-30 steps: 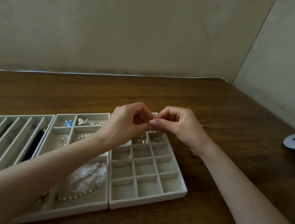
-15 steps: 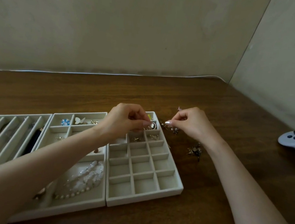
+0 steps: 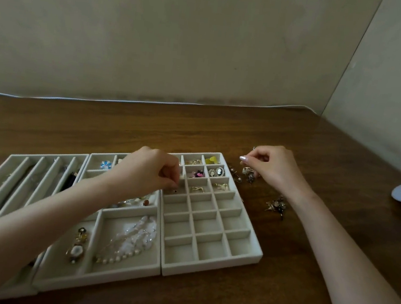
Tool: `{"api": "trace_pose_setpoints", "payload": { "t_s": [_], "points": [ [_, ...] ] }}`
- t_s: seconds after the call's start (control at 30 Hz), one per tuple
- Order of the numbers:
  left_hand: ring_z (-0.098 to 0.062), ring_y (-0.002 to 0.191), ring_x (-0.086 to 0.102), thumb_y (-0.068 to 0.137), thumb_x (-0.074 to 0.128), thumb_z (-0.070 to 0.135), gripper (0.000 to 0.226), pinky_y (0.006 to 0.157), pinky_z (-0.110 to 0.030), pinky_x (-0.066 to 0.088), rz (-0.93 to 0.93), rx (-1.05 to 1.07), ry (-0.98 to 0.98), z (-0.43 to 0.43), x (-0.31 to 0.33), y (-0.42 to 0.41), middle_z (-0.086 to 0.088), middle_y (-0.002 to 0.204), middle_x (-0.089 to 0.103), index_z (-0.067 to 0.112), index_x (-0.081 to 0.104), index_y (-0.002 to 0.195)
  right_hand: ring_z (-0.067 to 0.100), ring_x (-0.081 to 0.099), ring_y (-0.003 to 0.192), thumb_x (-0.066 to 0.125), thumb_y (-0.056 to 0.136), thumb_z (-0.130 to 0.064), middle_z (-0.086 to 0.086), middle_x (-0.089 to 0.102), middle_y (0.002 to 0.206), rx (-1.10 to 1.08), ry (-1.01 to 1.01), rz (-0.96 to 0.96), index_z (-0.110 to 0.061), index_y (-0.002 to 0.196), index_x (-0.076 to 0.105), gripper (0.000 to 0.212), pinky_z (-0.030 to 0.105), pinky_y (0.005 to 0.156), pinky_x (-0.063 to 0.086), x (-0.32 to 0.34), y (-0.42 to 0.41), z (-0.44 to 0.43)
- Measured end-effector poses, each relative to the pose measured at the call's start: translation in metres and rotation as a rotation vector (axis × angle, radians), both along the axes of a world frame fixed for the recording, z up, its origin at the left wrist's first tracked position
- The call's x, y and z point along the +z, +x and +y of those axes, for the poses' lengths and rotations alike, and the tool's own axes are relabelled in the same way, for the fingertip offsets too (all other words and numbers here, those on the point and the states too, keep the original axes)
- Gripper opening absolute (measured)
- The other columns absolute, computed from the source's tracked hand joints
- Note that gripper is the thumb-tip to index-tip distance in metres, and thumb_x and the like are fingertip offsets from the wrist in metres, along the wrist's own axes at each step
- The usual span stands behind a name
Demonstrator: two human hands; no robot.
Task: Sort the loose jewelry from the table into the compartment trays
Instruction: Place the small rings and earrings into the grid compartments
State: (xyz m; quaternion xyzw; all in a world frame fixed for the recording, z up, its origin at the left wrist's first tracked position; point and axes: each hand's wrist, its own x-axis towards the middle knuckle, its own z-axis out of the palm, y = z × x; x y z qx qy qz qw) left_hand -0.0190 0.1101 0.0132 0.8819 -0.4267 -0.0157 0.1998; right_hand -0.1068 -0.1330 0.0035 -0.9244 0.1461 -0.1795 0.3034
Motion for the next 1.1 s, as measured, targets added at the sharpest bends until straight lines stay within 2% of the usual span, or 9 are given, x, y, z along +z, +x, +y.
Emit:
{"api": "trace_pose_setpoints", "payload": {
  "t_s": [0.13, 0.27, 0.4, 0.53, 0.8, 0.87, 0.93, 1.03, 1.1],
  "points": [
    [-0.006, 0.078, 0.062, 0.081, 0.069, 0.024, 0.007, 0.073, -0.030, 0.052, -0.087, 0.020, 0.062, -0.007, -0.005, -0.005, 0.013, 0.077, 0.065, 0.028, 0.064, 0.081, 0.006, 0.060, 0.062, 0.063, 0.089, -0.025, -0.005, 0.063, 0.067, -0.008, 0.016, -0.043, -0.016, 0.090, 0.070, 0.012, 0.016, 0.060, 0.042, 0.000, 0.000, -0.001],
    [-0.004, 0.071, 0.056, 0.083, 0.067, 0.031, 0.007, 0.065, -0.024, 0.048, -0.151, 0.045, 0.086, -0.009, -0.003, -0.004, 0.015, 0.076, 0.061, 0.029, 0.060, 0.083, 0.005, 0.060, 0.061, 0.063, 0.089, -0.024, -0.004, 0.063, 0.067, -0.009, 0.019, -0.072, -0.014, 0.091, 0.071, 0.013, 0.014, 0.059, 0.040, 0.000, -0.001, -0.001],
    [0.004, 0.061, 0.047, 0.085, 0.065, 0.031, 0.008, 0.056, -0.018, 0.037, -0.156, 0.076, -0.073, -0.007, 0.007, 0.003, 0.020, 0.066, 0.051, 0.026, 0.062, 0.080, 0.002, 0.058, 0.060, 0.062, 0.090, -0.022, -0.004, 0.063, 0.069, 0.005, 0.030, -0.099, -0.012, 0.093, 0.071, 0.014, 0.010, 0.057, 0.039, 0.002, -0.002, -0.001],
    [0.001, 0.061, 0.050, 0.084, 0.066, 0.027, 0.009, 0.060, -0.024, 0.042, -0.145, 0.059, -0.236, -0.018, 0.016, 0.005, 0.015, 0.067, 0.059, 0.020, 0.065, 0.080, -0.009, 0.055, 0.054, 0.062, 0.090, -0.021, -0.003, 0.063, 0.067, 0.009, 0.081, -0.142, -0.012, 0.092, 0.070, 0.012, 0.004, 0.051, 0.039, 0.005, -0.004, -0.003],
    [-0.008, 0.071, 0.062, 0.087, 0.064, 0.024, 0.009, 0.069, -0.030, 0.053, -0.069, -0.055, -0.289, -0.062, 0.013, -0.005, 0.008, 0.077, 0.065, 0.016, 0.066, 0.086, -0.001, 0.061, 0.070, 0.064, 0.088, -0.021, -0.007, 0.066, 0.081, 0.038, 0.020, 0.010, -0.023, 0.092, 0.067, 0.006, 0.011, 0.061, 0.042, 0.017, -0.013, -0.018],
    [-0.007, 0.069, 0.061, 0.088, 0.062, 0.023, 0.008, 0.068, -0.028, 0.052, -0.053, -0.078, -0.282, -0.070, 0.011, -0.006, 0.008, 0.077, 0.064, 0.016, 0.065, 0.088, 0.002, 0.061, 0.084, 0.066, 0.087, -0.020, -0.011, 0.066, 0.092, 0.007, -0.001, 0.043, -0.024, 0.092, 0.069, 0.007, 0.018, 0.075, 0.047, 0.010, -0.018, -0.028],
    [-0.001, 0.067, 0.055, 0.089, 0.061, 0.022, 0.008, 0.065, -0.021, 0.048, -0.057, -0.091, -0.272, -0.077, 0.009, -0.006, 0.009, 0.077, 0.061, 0.015, 0.065, 0.090, 0.003, 0.056, 0.091, 0.066, 0.086, -0.018, -0.010, 0.064, 0.098, -0.039, -0.026, 0.074, -0.025, 0.091, 0.069, 0.009, 0.026, 0.085, 0.044, 0.001, -0.022, -0.041],
    [-0.001, 0.070, 0.052, 0.089, 0.061, 0.020, 0.007, 0.066, -0.019, 0.044, -0.071, -0.096, -0.252, -0.089, 0.006, -0.004, 0.010, 0.081, 0.059, 0.016, 0.065, 0.093, -0.003, 0.049, 0.078, 0.067, 0.086, -0.014, -0.007, 0.065, 0.098, -0.094, -0.042, 0.077, -0.031, 0.087, 0.068, 0.017, 0.025, 0.077, 0.039, -0.009, -0.025, -0.057],
    [-0.006, 0.078, 0.056, 0.089, 0.061, 0.018, 0.008, 0.071, -0.024, 0.049, -0.093, -0.104, -0.218, -0.098, 0.003, -0.001, 0.007, 0.088, 0.062, 0.017, 0.065, 0.095, -0.001, 0.050, 0.080, 0.067, 0.086, -0.013, -0.007, 0.062, 0.099, -0.076, -0.059, 0.058, -0.034, 0.088, 0.067, 0.021, 0.023, 0.074, 0.039, -0.013, -0.023, -0.058]
  ]
}}
